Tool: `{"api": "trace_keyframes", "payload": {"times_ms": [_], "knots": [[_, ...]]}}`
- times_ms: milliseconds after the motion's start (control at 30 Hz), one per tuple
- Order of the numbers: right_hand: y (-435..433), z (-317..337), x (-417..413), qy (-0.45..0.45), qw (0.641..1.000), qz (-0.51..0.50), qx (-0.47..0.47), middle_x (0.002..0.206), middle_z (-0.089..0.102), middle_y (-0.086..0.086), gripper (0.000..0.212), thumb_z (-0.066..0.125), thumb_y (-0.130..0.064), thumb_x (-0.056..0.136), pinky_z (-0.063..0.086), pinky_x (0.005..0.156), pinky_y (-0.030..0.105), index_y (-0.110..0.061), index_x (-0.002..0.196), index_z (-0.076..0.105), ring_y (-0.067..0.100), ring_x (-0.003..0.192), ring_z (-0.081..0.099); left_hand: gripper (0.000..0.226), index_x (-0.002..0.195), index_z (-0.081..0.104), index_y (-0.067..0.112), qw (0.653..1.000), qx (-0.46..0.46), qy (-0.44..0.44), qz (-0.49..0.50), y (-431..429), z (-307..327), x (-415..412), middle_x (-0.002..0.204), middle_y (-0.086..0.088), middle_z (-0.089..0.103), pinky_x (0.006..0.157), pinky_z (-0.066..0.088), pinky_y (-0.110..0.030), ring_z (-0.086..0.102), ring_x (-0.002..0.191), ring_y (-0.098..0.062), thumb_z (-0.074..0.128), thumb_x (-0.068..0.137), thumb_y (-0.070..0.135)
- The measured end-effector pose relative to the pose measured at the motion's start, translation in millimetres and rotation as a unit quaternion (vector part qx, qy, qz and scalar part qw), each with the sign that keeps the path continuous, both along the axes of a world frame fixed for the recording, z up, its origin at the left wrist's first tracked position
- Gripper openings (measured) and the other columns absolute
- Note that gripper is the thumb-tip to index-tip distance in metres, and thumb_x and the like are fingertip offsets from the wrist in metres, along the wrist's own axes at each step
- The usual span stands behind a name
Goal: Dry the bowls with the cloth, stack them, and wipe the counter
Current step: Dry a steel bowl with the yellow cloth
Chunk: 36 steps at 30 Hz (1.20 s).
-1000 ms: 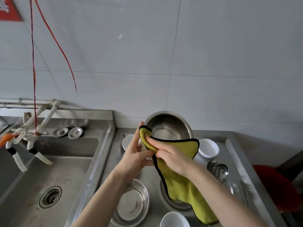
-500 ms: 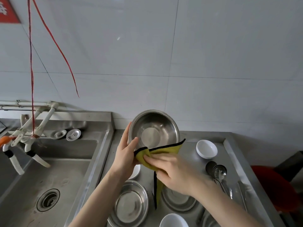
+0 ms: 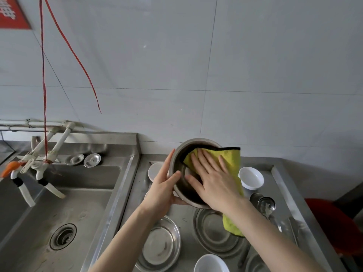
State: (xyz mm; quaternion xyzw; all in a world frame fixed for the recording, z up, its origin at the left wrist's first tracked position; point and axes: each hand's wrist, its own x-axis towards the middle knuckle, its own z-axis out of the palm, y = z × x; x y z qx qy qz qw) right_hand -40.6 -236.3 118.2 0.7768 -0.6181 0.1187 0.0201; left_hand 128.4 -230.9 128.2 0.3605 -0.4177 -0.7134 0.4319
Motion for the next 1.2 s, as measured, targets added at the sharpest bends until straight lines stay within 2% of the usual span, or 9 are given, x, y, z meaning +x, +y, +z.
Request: {"api": "trace_keyframes", "payload": {"times_ms": [167,333,433,667,833,967,1033,1133,1200], "knots": [[15,1,21,-0.114,0.972,0.111,0.174,0.159,0.002,-0.013,0.073,0.005,-0.067,0.089,0.003,0.12,0.038,-0.031,0.152,0.003,-0.005,0.142,-0.007,0.052,0.144,0.033,0.048,1.0,-0.017,0.001,-0.008,-1,-1,2,0.132,0.007,0.062,0.069,0.06,-0.049,0.061,0.119,-0.022,0.038,0.105,0.015],[36,7,9,-0.082,0.972,0.165,0.146,0.142,0.046,-0.02,0.054,0.018,-0.058,0.096,0.028,0.107,0.028,-0.037,0.142,0.037,-0.003,0.127,0.039,0.052,0.143,0.035,0.05,0.999,-0.01,-0.002,0.047,0,-8,14,0.122,-0.012,0.066,0.054,0.057,-0.038,0.07,0.077,-0.024,0.042,0.104,0.016],[41,9,-2,-0.029,0.982,0.14,0.125,0.133,0.054,-0.021,0.062,0.008,-0.059,0.095,0.021,0.108,0.029,-0.034,0.131,0.053,0.0,0.124,0.043,0.055,0.142,0.037,0.05,0.998,-0.001,0.015,0.058,1,-11,15,0.13,-0.008,0.062,0.059,0.058,-0.046,0.069,0.096,-0.035,0.044,0.103,0.012],[30,0,-25,0.015,0.996,0.06,0.063,0.151,0.028,-0.022,0.085,-0.02,-0.062,0.085,-0.014,0.115,0.051,-0.038,0.143,0.037,0.003,0.144,-0.013,0.056,0.139,0.043,0.048,1.0,0.007,0.011,0.02,4,-14,15,0.129,-0.012,0.062,0.057,0.058,-0.04,0.068,0.093,-0.033,0.042,0.102,0.007],[10,-3,-33,-0.109,0.989,0.076,0.062,0.155,0.024,-0.015,0.055,0.024,-0.031,0.091,0.011,0.118,0.046,-0.027,0.144,0.04,-0.002,0.144,-0.002,0.055,0.136,0.046,0.048,1.0,0.02,0.022,0.002,7,-18,10,0.132,-0.015,0.059,0.059,0.058,-0.039,0.068,0.09,-0.028,0.042,0.101,0.007],[6,-2,-28,-0.255,0.958,0.065,-0.113,0.158,0.02,-0.003,0.064,0.045,0.02,0.073,0.036,0.099,0.01,-0.016,0.125,0.058,0.012,0.141,0.028,0.054,0.134,0.049,0.05,0.999,0.026,0.042,0.01,7,-21,10,0.133,-0.015,0.056,0.058,0.058,-0.039,0.068,0.092,-0.028,0.041,0.101,0.007],[8,-3,-23,-0.302,0.941,0.011,-0.156,0.161,0.006,-0.002,0.072,0.048,0.022,0.07,0.041,0.076,0.004,-0.017,0.13,0.054,0.013,0.142,0.026,0.054,0.132,0.051,0.049,0.998,0.029,0.049,0.015,8,-22,9,0.132,-0.015,0.057,0.055,0.057,-0.038,0.067,0.091,-0.029,0.041,0.101,0.006],[8,-11,-18,-0.337,0.926,-0.083,-0.148,0.161,-0.004,0.0,0.08,0.055,0.018,0.075,0.047,0.078,0.008,-0.019,0.144,0.037,0.015,0.144,0.021,0.056,0.134,0.05,0.048,0.998,0.019,0.049,0.02,9,-21,7,0.128,-0.019,0.058,0.055,0.058,-0.038,0.066,0.093,-0.033,0.042,0.1,0.004],[7,-14,-20,-0.319,0.933,-0.152,-0.071,0.157,0.019,0.01,0.077,0.058,0.002,0.083,0.048,0.081,0.018,-0.018,0.149,0.024,0.022,0.135,0.038,0.057,0.133,0.05,0.048,0.999,0.012,0.042,0.028,9,-20,6,0.123,-0.02,0.062,0.056,0.058,-0.04,0.067,0.093,-0.035,0.042,0.1,0.003]]}}
